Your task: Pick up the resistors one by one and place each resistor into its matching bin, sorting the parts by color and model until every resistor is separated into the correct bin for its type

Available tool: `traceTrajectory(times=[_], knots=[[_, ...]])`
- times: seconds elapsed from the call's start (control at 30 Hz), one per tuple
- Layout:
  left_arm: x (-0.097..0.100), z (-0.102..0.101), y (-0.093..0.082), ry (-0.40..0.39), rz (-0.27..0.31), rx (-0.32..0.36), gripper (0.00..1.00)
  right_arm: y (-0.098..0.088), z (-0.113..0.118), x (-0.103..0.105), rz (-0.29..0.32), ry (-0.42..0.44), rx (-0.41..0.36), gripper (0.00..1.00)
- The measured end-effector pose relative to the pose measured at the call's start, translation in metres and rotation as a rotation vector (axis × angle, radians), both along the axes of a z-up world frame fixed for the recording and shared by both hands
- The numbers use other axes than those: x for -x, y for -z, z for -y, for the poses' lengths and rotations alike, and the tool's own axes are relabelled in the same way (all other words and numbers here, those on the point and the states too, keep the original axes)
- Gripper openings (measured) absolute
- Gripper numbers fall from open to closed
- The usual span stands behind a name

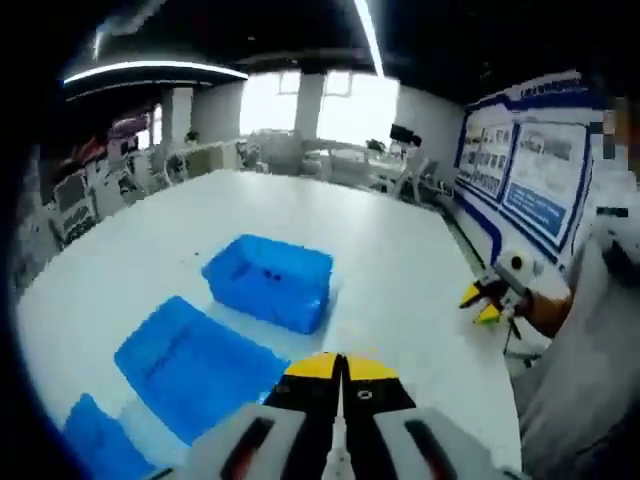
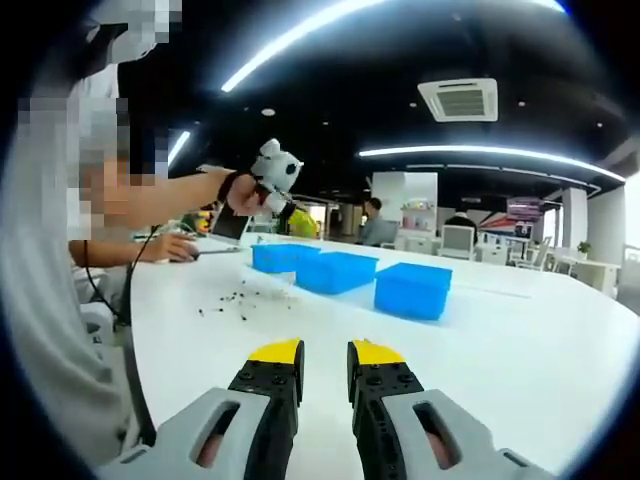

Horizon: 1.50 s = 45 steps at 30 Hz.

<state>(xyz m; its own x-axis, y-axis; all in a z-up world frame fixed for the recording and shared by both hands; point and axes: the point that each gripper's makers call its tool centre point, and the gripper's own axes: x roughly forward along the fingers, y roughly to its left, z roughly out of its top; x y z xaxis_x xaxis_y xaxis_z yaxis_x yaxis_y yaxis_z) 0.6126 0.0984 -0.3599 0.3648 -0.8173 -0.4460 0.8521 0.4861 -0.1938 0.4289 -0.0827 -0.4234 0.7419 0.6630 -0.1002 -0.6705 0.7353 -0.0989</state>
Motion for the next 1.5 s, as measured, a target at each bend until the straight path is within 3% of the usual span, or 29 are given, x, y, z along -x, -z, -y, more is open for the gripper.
traceTrajectory(times=[0.07, 0.13, 0.3, 0.37, 0.6, 0.77, 0.9, 0.93, 1.03, 1.13, 1.23, 1.33, 1.43, 1.5], knots=[[-0.035, -0.027, 0.002, -0.237, 0.005, 0.048, 0.08, 0.000, -0.001, 0.000, 0.000, -0.001, 0.001, 0.20], [-0.050, -0.045, 0.012, -0.375, 0.008, 0.045, 0.15, -0.001, -0.002, 0.000, 0.003, -0.004, 0.001, 0.20], [-0.040, -0.041, 0.015, -0.369, -0.025, 0.085, 0.15, -0.003, -0.002, 0.000, 0.006, -0.004, 0.002, 0.20], [-0.038, -0.042, 0.014, -0.370, -0.004, 0.048, 0.16, -0.002, 0.000, 0.000, 0.000, -0.001, 0.007, 0.20], [-0.036, -0.041, 0.001, -0.350, 0.056, 0.021, 0.17, -0.007, -0.005, 0.001, 0.012, -0.004, 0.010, 0.20], [-0.033, -0.044, 0.001, -0.334, 0.105, -0.049, 0.18, -0.007, -0.008, 0.003, 0.012, -0.009, 0.015, 0.20], [-0.020, -0.041, 0.012, -0.241, 0.166, -0.214, 0.17, -0.007, -0.008, 0.003, 0.010, -0.006, 0.018, 0.20], [-0.014, -0.038, 0.017, -0.193, 0.177, -0.269, 0.15, -0.007, -0.007, 0.003, 0.009, -0.005, 0.017, 0.20], [0.005, -0.021, 0.023, 0.001, 0.285, -0.405, 0.11, -0.007, -0.007, 0.002, 0.009, -0.004, 0.018, 0.20], [0.027, -0.006, 0.034, 0.165, 0.304, -0.503, 0.12, -0.008, -0.009, 0.003, 0.010, -0.011, 0.025, 0.20], [0.053, 0.006, 0.054, 0.385, 0.284, -0.643, 0.15, -0.010, -0.011, 0.004, 0.013, -0.017, 0.029, 0.20], [0.089, 0.008, 0.080, 0.626, 0.163, -0.746, 0.16, -0.011, -0.013, 0.005, 0.017, -0.019, 0.031, 0.20], [0.101, 0.015, 0.096, 0.734, 0.115, -0.783, 0.18, -0.012, -0.014, 0.006, 0.018, -0.019, 0.030, 0.20], [0.098, 0.018, 0.103, 0.735, 0.094, -0.809, 0.18, -0.011, -0.014, 0.008, 0.015, -0.018, 0.029, 0.20]])
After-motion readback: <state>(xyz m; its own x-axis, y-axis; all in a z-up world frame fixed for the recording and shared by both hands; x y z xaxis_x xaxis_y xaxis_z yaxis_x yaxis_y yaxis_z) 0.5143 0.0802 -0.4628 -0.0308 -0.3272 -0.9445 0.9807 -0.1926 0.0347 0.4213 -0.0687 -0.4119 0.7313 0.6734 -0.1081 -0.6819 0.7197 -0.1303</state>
